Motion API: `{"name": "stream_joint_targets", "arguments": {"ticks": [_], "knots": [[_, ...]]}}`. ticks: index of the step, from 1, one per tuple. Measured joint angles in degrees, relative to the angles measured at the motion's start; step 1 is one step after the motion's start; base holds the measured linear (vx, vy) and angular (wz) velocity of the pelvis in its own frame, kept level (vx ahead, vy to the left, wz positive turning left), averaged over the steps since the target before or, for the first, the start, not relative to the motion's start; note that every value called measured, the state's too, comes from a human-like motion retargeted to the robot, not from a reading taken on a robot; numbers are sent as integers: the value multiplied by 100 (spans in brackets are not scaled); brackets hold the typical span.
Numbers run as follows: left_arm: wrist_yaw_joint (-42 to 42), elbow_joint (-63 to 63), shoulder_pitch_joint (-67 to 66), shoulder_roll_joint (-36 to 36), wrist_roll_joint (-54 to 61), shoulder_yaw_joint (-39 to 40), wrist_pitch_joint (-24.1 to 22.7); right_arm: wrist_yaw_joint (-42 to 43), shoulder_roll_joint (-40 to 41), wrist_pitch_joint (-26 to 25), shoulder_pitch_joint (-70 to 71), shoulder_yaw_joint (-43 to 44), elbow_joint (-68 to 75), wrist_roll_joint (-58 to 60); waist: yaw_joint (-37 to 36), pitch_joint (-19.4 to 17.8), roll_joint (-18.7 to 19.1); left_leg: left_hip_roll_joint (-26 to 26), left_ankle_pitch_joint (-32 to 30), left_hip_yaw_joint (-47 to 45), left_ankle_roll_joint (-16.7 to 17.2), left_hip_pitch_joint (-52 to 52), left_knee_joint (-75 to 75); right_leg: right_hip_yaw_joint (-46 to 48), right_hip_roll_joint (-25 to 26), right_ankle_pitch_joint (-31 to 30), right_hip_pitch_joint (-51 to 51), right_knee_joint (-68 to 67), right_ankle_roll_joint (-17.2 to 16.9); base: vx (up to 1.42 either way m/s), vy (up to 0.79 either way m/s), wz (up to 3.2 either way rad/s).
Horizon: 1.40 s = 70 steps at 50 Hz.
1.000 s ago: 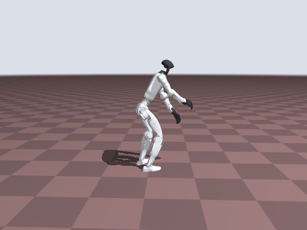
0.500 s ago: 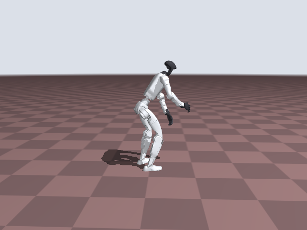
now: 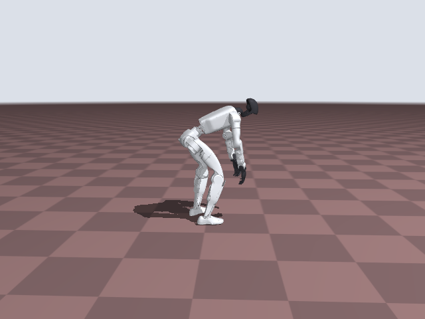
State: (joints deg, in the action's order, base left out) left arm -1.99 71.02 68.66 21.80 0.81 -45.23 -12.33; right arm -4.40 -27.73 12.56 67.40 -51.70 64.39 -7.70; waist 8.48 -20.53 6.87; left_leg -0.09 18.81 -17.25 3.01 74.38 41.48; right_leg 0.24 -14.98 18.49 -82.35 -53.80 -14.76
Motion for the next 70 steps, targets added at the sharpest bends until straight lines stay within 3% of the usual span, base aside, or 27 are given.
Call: {"name": "stream_joint_targets", "arguments": {"ticks": [2,17,24,30,38,48,55,63,70], "knots": [[61,78,422,141,109,98,10,4,-7,-6,479,-122,83,55,-107,-273,124,-123,-53,64,18,-134,-347,149,206,-180,214,511,14,0,0,-78],[223,-90,420,241,222,202,31,216,239,-18,404,-148,-209,361,-150,-573,177,-780,398,118,-70,620,1147,219,592,-246,-146,47,-24,-5,1,-45],[131,-19,855,344,292,97,58,340,241,-23,950,-286,-36,483,-264,-924,110,-1062,713,230,-104,854,1817,309,745,-32,-209,-256,-16,-2,2,-47],[-199,114,1111,326,295,-8,88,594,206,3,1432,-547,109,661,-355,-926,25,-1195,889,424,-55,1522,2715,372,691,413,-750,-1089,185,-2,0,-31],[-740,490,1195,88,352,-231,125,1114,279,126,1763,-910,427,991,-483,-926,-210,-1089,1262,707,221,1557,3647,348,512,1090,-760,-2183,450,1,-1,-12],[-1457,868,935,-171,412,-482,33,1948,500,331,1717,-1225,755,1466,-551,-926,-331,-1270,2230,826,132,1557,5162,296,335,1961,-760,-3606,678,0,0,0],[-1903,1027,678,-304,448,-640,-133,2532,565,487,1499,-1336,899,1679,-576,-926,-336,-1384,2459,846,99,1557,5909,246,239,2329,-760,-4347,756,0,0,0],[-2165,1078,501,-556,417,-701,-233,2931,423,599,1320,-1324,1031,1717,-648,-926,-218,-1333,2416,830,46,1557,6028,248,113,2404,-760,-4533,837,0,0,0],[-1839,1144,446,-803,118,-630,-58,2652,196,509,1092,-1190,1288,1637,-755,-926,-12,-1260,1958,784,47,1557,5444,383,20,1962,-760,-3990,863,0,0,0]]}}
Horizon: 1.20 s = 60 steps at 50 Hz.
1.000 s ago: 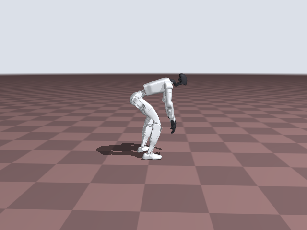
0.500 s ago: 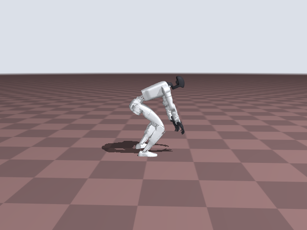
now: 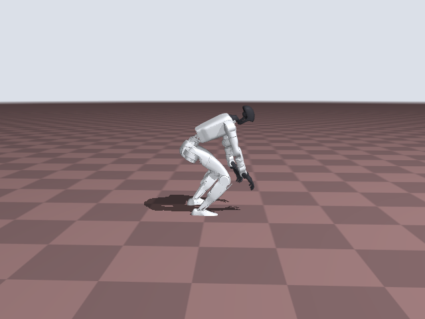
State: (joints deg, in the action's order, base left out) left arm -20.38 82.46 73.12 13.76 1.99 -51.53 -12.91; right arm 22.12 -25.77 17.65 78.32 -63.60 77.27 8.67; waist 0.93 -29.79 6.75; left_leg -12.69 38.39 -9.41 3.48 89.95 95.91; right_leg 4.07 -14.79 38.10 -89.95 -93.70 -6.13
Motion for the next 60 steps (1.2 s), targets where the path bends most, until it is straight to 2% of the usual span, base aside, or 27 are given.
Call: {"name": "stream_joint_targets", "arguments": {"ticks": [11,15,18,26,35,42,50,55,60], "knots": [[683,-208,-560,245,-643,457,198,-906,-420,-138,-828,511,-281,-483,-88,0,146,236,-1318,-19,191,0,-1463,139,-6,-950,0,1093,-103,-1,-1,2],[897,-366,-1116,467,-839,771,152,-1211,-481,-131,-1414,874,-552,-639,-88,0,198,301,-1734,104,266,-39,-1777,250,65,-1048,235,1366,-126,-5,-7,14],[1076,-457,-1739,552,-954,1011,137,-1448,-457,-136,-2053,1166,-732,-680,-102,8,166,330,-1792,112,278,-587,-1978,284,106,-902,870,1522,-87,-3,-9,14],[1493,-650,-3514,689,-1228,1624,205,-1931,-275,-275,-3860,1836,-1012,-486,-451,1073,-13,406,-2125,242,418,-1419,-2238,478,171,-620,2023,1923,190,-2,-11,19],[1737,-1045,-5063,1054,-1456,2474,379,-2081,-107,-438,-5329,2548,-1393,-223,-1042,2348,-326,255,-1486,428,390,-2339,-2033,680,392,-447,3209,2571,429,4,-9,14],[1731,-1217,-5884,1208,-1485,2983,463,-2080,8,-492,-6016,2879,-1681,-86,-1341,3135,-572,208,-899,771,361,-3183,-2056,688,600,-436,3921,3007,534,4,0,3],[1798,-1046,-6207,1003,-1475,2971,530,-2228,207,-621,-6335,2932,-1466,48,-1385,3676,-720,304,-92,1023,146,-4132,-2600,538,752,-587,4297,3277,467,0,12,-2],[1971,-1000,-6144,827,-1652,2635,526,-2391,343,-719,-6405,2915,-1148,27,-1169,3903,-823,380,481,759,-130,-4458,-3245,313,823,-768,4141,3479,330,-6,21,-6],[2082,-1140,-5960,813,-1832,2295,505,-2465,397,-775,-6457,2955,-1015,-49,-683,4184,-1010,541,481,226,-360,-4269,-4033,-249,911,-876,3513,3773,140,-12,21,11]]}}
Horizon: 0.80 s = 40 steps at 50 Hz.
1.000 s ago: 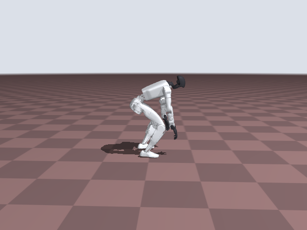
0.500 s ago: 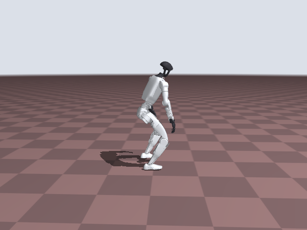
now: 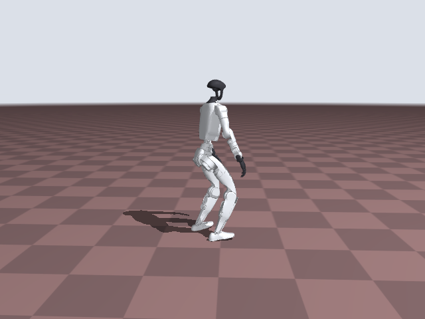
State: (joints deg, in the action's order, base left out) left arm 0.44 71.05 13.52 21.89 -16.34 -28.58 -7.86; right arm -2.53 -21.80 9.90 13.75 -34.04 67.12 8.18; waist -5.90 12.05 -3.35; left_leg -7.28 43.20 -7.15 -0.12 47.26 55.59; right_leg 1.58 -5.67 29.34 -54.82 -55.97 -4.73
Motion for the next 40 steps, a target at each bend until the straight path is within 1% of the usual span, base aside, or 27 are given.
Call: {"name": "stream_joint_targets", "arguments": {"ticks": [2,3,5,7,10,12,13,15,17,18,20,22,23,25,28,30,32,35,40], "knots": [[-23,-60,7,6,-50,-89,-7,3,22,-5,-92,-2,14,5,135,-1,0,-84,-41,-168,-4,167,98,-30,25,-4,-275,-174,-8,-17,15,-17],[-16,-105,113,71,-61,-107,8,-15,12,-8,-46,24,2,3,199,119,-43,-58,-151,-272,-44,202,-260,8,27,-41,-366,74,-4,-12,13,-23],[-41,-155,116,86,-106,-153,8,-13,28,-2,-140,14,5,7,298,140,-70,-161,-234,-442,-28,396,-121,90,-13,-14,-596,-170,-16,-16,8,-18],[-34,-228,240,193,-124,-131,33,-68,14,9,-132,40,-30,4,428,287,-135,-103,-408,-583,-56,411,-590,296,-121,56,-645,-96,-10,-14,4,-2],[-69,-277,197,200,-114,-93,47,-85,46,24,-310,9,-7,20,494,356,-218,-232,-435,-747,-40,703,-229,519,-306,251,-762,-761,-8,-20,-2,6],[21,-346,271,304,-26,-14,91,-187,31,33,-292,26,-2,5,644,406,-312,-7,-684,-839,-48,424,-924,742,-550,448,-467,-836,8,-11,-6,52],[22,-351,219,275,-2,10,89,-195,52,33,-355,21,15,2,649,427,-369,-30,-707,-893,-40,538,-748,782,-663,514,-451,-1091,27,-18,-9,52],[110,-409,190,304,112,69,98,-292,52,44,-369,35,48,-37,729,454,-482,191,-883,-951,-60,262,-1278,914,-880,756,-114,-1270,80,-16,-11,64],[138,-418,73,224,183,113,89,-325,92,46,-451,27,87,-56,714,493,-599,210,-963,-1001,-46,418,-1061,933,-1058,881,26,-1560,98,-21,-14,61],[184,-437,56,223,250,138,90,-376,89,52,-429,30,112,-83,698,510,-620,287,-1056,-993,-48,263,-1368,997,-1061,972,234,-1480,115,-19,-16,62],[208,-432,-77,128,314,159,84,-399,126,48,-490,2,148,-90,661,526,-725,326,-1140,-996,-35,445,-1128,956,-1173,1095,341,-1615,135,-23,-17,62],[242,-433,-122,75,391,181,83,-445,109,52,-404,-31,183,-101,503,567,-647,266,-1265,-912,34,408,-1389,1072,-942,1213,594,-1233,208,-22,-18,46],[236,-422,-200,21,405,169,79,-431,124,54,-424,-66,184,-88,467,542,-677,257,-1297,-908,38,568,-1159,1042,-984,1273,563,-1300,236,-28,-18,52],[230,-407,-184,-59,441,158,62,-419,55,61,-252,-126,181,-49,232,568,-474,12,-1351,-853,82,724,-1215,1208,-615,1288,677,-826,383,-27,-17,42],[220,-375,-282,-156,390,2,35,-334,5,102,-153,-264,129,59,156,471,-383,-332,-1350,-1328,-198,1134,-647,1376,-705,1327,488,-935,485,-35,-13,101],[245,-284,-106,-240,288,-101,4,-269,-143,137,127,-341,110,169,-98,482,-138,-630,-1290,-1463,-310,1347,-689,1625,-394,1103,421,-445,589,-31,-10,52],[250,-229,-155,-262,183,-289,11,-185,-184,165,184,-470,78,257,-148,402,-74,-819,-1241,-1590,-361,1566,-206,1765,-543,1019,207,-644,608,-41,-10,86],[256,-107,11,-244,-37,-578,50,-8,-327,208,437,-629,32,420,-236,348,75,-1101,-969,-1824,-504,1728,348,2046,-592,940,-23,-577,646,-36,-6,99],[202,177,493,-206,-299,-995,176,243,-490,244,891,-930,0,691,-281,214,345,-1638,-518,-2232,-793,1625,1198,2478,-668,738,-384,-488,844,-35,-2,110]]}}
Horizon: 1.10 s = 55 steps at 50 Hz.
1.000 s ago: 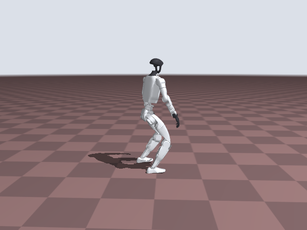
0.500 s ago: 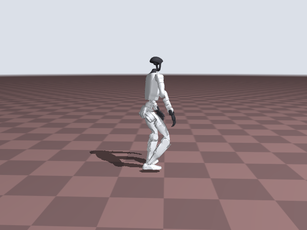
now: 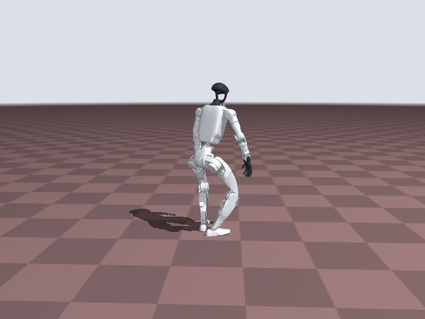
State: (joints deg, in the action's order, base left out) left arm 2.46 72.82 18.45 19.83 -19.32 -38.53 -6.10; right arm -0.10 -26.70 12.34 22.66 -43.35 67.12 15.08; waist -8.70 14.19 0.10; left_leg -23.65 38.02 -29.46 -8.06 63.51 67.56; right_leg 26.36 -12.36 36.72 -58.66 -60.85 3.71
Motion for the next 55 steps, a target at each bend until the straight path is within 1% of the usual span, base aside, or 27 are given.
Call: {"name": "stream_joint_targets", "arguments": {"ticks": [2,5,7,10,15,20,22,25,28,30,32,37,43,49,53,55], "knots": [[-54,119,309,2,-54,-145,33,92,-38,5,260,-127,23,90,22,-119,116,-135,142,-108,-77,-91,173,148,-27,-77,-126,33,103,-33,0,129],[-162,236,712,-5,-90,-372,53,226,-45,6,609,-322,73,177,90,-319,271,-317,275,-251,-165,-144,391,311,-206,-164,-420,-181,263,-33,1,148],[-258,291,1039,-16,-84,-520,48,333,-40,6,907,-452,122,214,168,-513,359,-350,352,-304,-219,-93,449,351,-359,-183,-658,-398,362,-32,1,174],[-407,343,1600,-32,-66,-742,13,517,-14,10,1427,-634,188,235,326,-875,468,-338,453,-333,-289,129,525,271,-624,-188,-1101,-815,403,-31,0,205],[-623,400,2689,-2,-32,-1057,-50,854,97,29,2439,-872,233,200,597,-1545,536,-190,573,-154,-432,917,739,-140,-1006,-124,-2001,-1555,393,-26,-5,233],[-804,444,3856,144,21,-1304,-66,1222,252,80,3512,-973,156,62,732,-2117,446,-136,576,106,-562,1976,1169,-301,-1361,-84,-2863,-2137,483,-14,-16,227],[-857,452,4316,227,38,-1386,-57,1358,302,103,3932,-988,105,-14,752,-2344,390,-128,556,247,-579,2388,1382,-319,-1471,-4,-3128,-2324,571,-4,-25,210],[-907,463,4975,360,103,-1490,-29,1542,354,145,4520,-1008,22,-140,761,-2950,303,-72,589,511,-523,2645,1724,-317,-1609,274,-3130,-2629,711,2,-28,194],[-926,493,5639,509,224,-1561,-2,1666,352,187,5118,-1025,-26,-259,753,-3660,87,34,650,617,-417,2645,2024,-512,-1759,607,-3130,-3010,858,6,-28,172],[-924,527,6076,613,327,-1610,11,1713,330,217,5508,-1031,-39,-330,728,-4099,-58,109,684,682,-334,2645,2200,-638,-1846,855,-3130,-3248,1020,9,-27,146],[-915,575,6450,711,459,-1661,5,1750,310,249,5843,-1047,-28,-407,691,-4396,-200,183,725,745,-215,2645,2327,-737,-1925,1062,-3130,-3444,1099,12,-23,122],[-900,716,6738,837,812,-1792,-66,1799,414,384,6043,-1107,43,-592,589,-4399,-479,349,901,885,31,2645,2483,-989,-2112,1314,-3130,-3780,1129,18,-14,89],[-1018,810,7006,1136,1120,-1926,-178,1982,550,582,6211,-1172,70,-721,709,-4399,-803,588,1136,1050,229,2645,2629,-1246,-2437,1328,-3130,-4189,1129,20,-8,79],[-1146,800,7540,1579,1192,-2159,-235,2204,616,723,6478,-1209,30,-704,1084,-4399,-1086,797,1198,1131,282,2645,2664,-1422,-2990,1327,-3130,-4729,1129,26,-11,92],[-1275,705,8080,1806,1099,-2324,-227,2440,545,737,6682,-1153,-31,-535,1296,-4399,-1090,822,1198,1143,259,2645,2597,-1343,-3344,1154,-3130,-4811,1129,41,-17,95],[-1399,627,8322,1830,1021,-2351,-212,2655,462,725,6721,-1080,-76,-380,1321,-4399,-963,760,1198,1188,219,2645,2606,-1299,-3290,1126,-3130,-4683,1129,52,-20,102]]}}
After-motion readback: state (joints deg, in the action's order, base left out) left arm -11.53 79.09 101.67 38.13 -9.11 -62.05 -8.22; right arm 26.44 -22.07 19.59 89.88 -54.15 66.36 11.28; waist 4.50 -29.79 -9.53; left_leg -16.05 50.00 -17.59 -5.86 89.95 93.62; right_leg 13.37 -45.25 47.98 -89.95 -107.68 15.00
